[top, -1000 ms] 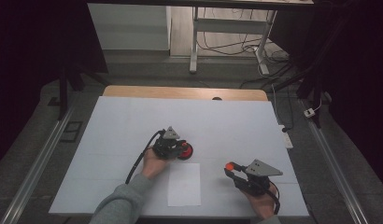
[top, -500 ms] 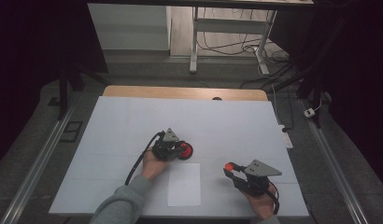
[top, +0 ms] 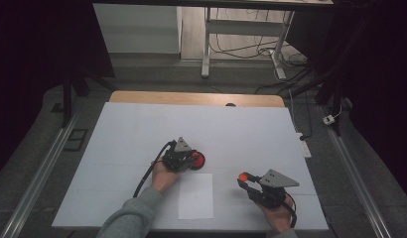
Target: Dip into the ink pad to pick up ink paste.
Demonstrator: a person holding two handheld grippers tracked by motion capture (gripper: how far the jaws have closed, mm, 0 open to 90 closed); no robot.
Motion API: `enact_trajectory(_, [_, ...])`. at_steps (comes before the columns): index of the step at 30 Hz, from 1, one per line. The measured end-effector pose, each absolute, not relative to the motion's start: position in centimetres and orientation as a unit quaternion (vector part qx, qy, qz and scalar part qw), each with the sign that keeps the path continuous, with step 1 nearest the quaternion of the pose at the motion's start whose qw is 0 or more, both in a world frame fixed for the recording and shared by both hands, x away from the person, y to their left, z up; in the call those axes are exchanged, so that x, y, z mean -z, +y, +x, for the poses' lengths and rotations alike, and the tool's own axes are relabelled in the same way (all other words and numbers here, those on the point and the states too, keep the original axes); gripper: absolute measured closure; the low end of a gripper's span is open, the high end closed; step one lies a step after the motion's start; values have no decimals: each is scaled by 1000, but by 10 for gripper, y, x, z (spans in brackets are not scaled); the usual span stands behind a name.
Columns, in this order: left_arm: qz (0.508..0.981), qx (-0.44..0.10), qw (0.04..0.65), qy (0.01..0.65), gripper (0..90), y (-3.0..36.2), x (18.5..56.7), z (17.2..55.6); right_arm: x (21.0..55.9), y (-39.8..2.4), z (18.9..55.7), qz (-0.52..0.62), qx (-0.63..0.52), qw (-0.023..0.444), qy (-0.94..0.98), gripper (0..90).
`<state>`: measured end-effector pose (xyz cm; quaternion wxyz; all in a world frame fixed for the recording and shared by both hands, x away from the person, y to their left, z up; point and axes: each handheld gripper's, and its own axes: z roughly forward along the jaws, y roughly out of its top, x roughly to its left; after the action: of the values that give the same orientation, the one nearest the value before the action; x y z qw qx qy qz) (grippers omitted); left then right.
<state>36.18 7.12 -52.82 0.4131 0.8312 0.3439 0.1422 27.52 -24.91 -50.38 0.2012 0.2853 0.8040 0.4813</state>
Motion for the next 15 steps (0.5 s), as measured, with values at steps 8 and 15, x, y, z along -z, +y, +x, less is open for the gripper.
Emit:
enact_trajectory(8, [831, -147, 410, 347, 733, 69, 528, 360, 504, -250, 275, 287, -483, 205, 801, 644])
enact_trajectory(15, [830, -146, 409, 349, 732, 69, 528, 361, 503, -249, 275, 286, -483, 204, 802, 643])
